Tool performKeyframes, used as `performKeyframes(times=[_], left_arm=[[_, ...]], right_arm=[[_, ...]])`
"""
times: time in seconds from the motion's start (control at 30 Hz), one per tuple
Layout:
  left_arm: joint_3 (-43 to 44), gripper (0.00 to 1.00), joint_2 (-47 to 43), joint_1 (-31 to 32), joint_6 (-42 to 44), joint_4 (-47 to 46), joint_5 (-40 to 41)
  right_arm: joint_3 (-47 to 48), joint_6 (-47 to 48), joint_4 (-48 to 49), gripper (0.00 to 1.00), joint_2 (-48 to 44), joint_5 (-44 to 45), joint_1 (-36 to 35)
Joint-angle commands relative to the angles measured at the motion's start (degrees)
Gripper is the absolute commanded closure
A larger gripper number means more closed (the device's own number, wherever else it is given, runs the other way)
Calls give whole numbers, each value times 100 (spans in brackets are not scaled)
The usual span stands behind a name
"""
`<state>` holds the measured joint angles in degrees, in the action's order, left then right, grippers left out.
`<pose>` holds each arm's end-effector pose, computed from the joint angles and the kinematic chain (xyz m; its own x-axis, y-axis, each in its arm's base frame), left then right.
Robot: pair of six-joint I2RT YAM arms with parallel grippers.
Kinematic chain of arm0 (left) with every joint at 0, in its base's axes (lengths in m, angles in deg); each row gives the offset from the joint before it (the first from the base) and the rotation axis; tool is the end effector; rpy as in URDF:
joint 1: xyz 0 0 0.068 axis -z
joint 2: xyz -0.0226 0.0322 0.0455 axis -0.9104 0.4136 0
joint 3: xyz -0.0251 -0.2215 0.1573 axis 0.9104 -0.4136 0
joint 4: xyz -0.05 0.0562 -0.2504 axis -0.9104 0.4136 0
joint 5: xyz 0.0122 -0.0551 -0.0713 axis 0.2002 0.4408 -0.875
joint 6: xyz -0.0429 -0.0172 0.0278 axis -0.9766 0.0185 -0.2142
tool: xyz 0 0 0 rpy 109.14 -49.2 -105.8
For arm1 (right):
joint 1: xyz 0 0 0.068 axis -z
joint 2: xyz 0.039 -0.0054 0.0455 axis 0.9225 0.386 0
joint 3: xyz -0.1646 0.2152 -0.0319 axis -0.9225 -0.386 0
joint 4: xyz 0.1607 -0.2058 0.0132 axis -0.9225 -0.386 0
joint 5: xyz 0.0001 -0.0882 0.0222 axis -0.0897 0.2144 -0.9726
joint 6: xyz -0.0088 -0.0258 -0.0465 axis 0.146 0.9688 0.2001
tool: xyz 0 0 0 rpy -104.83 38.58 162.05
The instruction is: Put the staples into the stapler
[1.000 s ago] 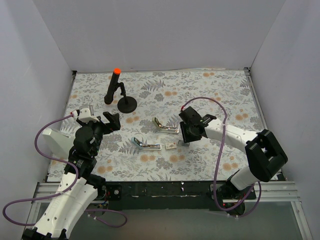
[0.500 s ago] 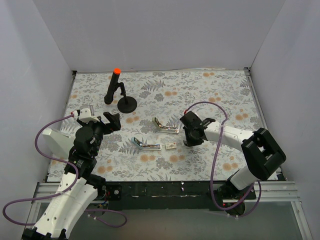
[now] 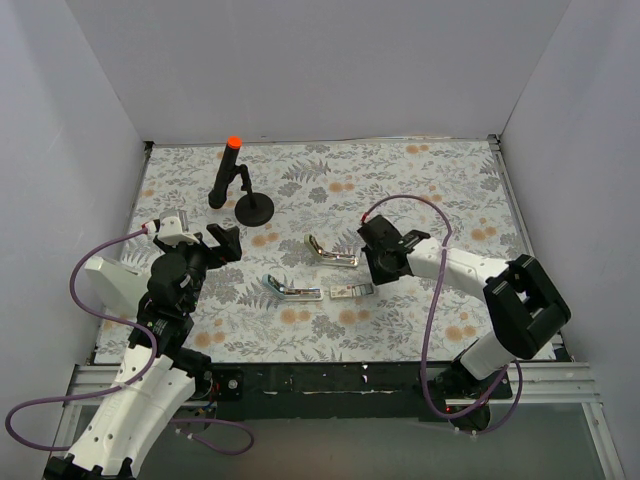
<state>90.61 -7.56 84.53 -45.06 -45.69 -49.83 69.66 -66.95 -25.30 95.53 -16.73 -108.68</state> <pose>0.1355 -0.0375 0.2938 -0.1390 -0.8214 -0.5532 -0.0522 0.5639 -0.8242 0.2251 0.1870 0.1813 -0.8465 -0.2317 -0.4793 -0.2491 0.9681 -0.0281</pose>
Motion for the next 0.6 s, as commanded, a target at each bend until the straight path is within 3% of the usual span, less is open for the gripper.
performKeyframes(times=[0.0, 0.1, 0.23, 0.33, 0.57], left_arm=[[-58, 2, -27, 29, 74, -71, -46], [-58, 2, -19, 29, 74, -80, -38], [-58, 2, -19, 20, 74, -80, -46], [-75, 2, -27, 20, 83, -71, -55], [-75, 2, -10, 29, 82, -89, -64]], right_arm=[[419, 390, -189, 82, -289, 101, -97], [569, 444, -374, 80, -387, 5, -115], [552, 488, -295, 62, -466, -391, -142], [420, 347, -225, 55, -422, -418, -142], [332, 13, 57, 62, -334, -910, -150]])
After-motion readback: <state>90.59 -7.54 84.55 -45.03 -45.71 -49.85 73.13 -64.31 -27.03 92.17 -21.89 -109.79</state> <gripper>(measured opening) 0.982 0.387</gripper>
